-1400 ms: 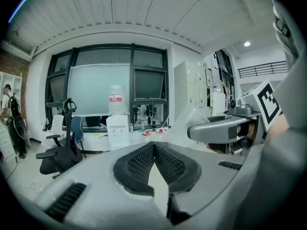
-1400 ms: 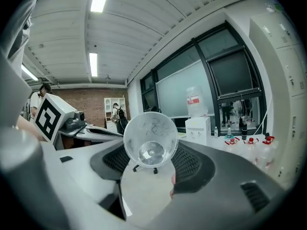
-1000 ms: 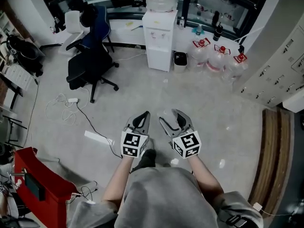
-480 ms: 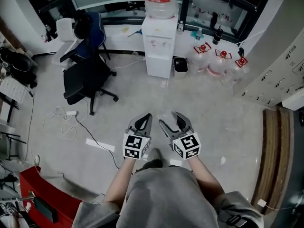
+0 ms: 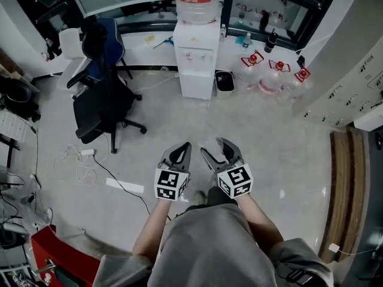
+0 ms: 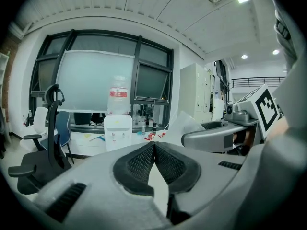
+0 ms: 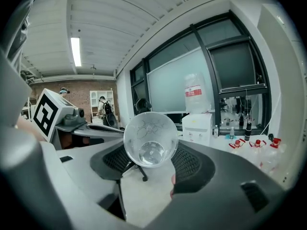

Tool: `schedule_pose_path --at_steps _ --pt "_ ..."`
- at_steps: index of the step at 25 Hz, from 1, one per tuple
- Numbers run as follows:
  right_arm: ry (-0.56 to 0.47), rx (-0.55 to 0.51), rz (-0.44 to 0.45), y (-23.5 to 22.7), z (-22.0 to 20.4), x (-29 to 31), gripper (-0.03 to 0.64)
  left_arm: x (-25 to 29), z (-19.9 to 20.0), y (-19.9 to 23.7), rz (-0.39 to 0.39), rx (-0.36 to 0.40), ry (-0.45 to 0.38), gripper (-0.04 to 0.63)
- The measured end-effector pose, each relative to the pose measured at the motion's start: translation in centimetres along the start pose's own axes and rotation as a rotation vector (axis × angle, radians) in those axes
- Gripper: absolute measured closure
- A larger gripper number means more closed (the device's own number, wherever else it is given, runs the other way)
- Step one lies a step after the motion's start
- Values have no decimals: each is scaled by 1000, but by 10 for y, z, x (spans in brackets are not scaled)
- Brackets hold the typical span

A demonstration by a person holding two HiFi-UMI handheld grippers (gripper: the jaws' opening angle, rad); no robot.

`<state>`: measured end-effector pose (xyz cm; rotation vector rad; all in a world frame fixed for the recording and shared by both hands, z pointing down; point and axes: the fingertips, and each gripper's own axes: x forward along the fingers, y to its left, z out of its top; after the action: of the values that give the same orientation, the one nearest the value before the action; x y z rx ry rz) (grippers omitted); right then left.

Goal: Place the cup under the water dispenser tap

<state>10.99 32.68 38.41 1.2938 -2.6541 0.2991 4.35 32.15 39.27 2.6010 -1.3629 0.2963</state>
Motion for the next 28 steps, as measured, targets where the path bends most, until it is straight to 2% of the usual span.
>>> schedule_pose_path --at_steps 11,28 --pt "9 12 -18 -61 21 64 359 68 15 44 -6 -14 27 586" --pt "46 36 72 -169 45 165 359 195 51 106 65 -30 76 586"
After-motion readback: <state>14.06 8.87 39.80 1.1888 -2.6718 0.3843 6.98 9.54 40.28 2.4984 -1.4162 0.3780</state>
